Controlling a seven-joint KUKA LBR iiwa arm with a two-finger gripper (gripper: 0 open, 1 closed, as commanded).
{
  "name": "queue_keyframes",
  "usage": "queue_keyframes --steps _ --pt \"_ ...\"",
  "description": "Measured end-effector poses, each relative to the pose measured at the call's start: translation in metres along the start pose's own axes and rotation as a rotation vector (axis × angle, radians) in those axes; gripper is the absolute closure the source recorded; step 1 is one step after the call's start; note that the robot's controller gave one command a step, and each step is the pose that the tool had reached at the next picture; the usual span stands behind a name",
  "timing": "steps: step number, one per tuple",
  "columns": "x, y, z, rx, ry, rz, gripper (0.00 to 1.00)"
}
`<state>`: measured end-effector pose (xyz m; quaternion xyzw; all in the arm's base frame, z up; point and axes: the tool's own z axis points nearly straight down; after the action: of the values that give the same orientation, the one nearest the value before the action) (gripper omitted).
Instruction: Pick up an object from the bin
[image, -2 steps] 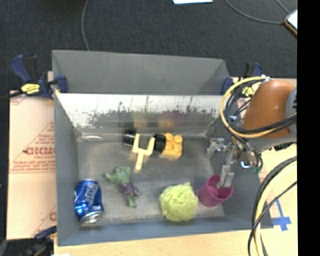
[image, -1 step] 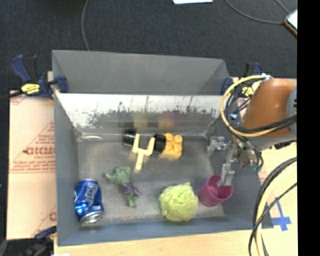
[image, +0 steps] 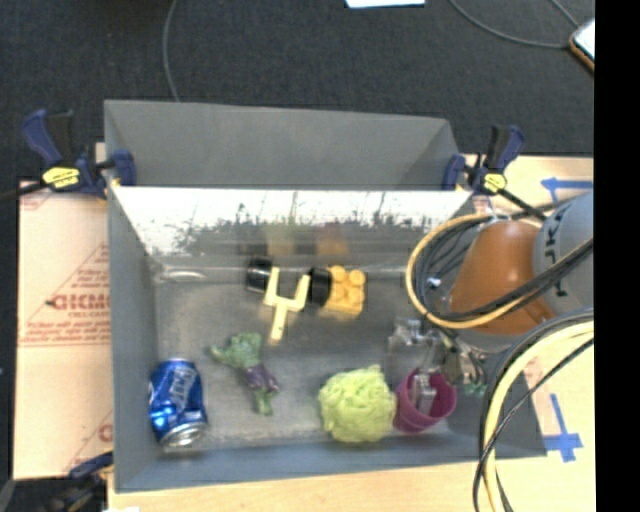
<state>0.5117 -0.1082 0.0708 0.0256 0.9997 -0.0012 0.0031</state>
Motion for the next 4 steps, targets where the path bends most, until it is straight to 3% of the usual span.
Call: queue_keyframes --steps 1,2,3,4 --pt "0.024 0.020 -0.042 0.002 -0.013 0.163 0.00" --pt "0.039 0.063 -0.030 0.000 0.001 0.135 0.00" --pt "0.022 -0.017 -0.002 0.006 -0.024 0.099 0.00" --pt "0.018 -0.009 -0.003 0.004 -0.025 -0.512 1.00"
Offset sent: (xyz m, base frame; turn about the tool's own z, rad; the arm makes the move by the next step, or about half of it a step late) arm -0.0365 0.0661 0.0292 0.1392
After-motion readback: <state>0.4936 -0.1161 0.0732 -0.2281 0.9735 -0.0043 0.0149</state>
